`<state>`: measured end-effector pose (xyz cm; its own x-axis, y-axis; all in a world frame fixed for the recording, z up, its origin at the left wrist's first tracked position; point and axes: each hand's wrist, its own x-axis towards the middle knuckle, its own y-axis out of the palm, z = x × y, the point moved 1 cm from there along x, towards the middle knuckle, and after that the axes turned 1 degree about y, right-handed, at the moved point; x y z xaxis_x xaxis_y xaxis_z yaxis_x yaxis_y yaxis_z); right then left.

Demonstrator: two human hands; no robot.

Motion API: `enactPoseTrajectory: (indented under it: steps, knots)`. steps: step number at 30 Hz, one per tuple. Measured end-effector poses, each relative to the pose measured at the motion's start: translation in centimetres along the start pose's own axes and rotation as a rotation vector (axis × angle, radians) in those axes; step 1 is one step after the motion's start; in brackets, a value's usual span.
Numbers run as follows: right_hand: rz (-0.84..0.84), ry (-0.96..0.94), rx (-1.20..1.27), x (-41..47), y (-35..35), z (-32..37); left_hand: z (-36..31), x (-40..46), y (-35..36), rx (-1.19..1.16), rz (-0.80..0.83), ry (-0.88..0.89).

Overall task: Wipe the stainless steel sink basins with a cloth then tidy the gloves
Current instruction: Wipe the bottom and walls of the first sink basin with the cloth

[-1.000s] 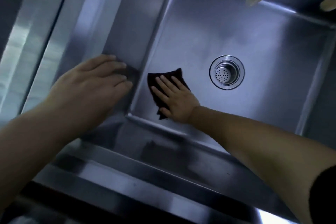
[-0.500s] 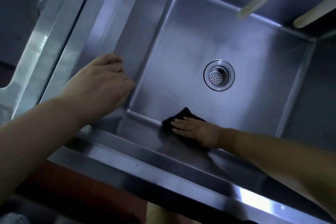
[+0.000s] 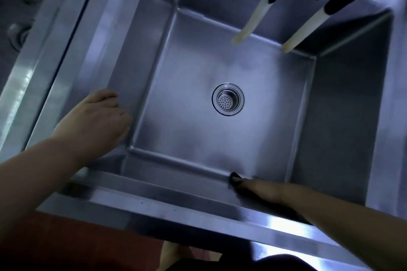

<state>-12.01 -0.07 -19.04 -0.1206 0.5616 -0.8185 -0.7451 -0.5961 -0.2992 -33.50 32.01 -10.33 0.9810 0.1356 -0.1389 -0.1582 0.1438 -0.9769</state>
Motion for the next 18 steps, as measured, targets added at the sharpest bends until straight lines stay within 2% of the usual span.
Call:
enactPoseTrajectory:
  steps: [2,5,7,9,12,18]
  knots:
    - [0.040,-0.095,-0.103,1.3,0.0,2.5,0.1,0.0,0.1,-0.012,0.000,0.001]
    - [-0.031,-0.223,-0.151,4.0,0.0,7.1,0.2,0.0,0.1,-0.030,-0.015,0.002]
    - [0.009,-0.293,-0.074,6.0,-0.5,11.6,0.2,0.1,-0.1,-0.039,-0.016,0.005]
    - [0.129,-0.209,0.174,7.6,-1.1,15.5,0.3,0.3,-0.2,-0.046,-0.015,0.013]
    - [0.175,-0.281,0.167,8.8,-1.8,19.9,0.3,0.3,-0.4,-0.047,0.010,0.027]
    - [0.106,-0.354,0.104,5.6,-2.3,18.5,0.2,0.3,-0.4,-0.039,0.018,0.027]
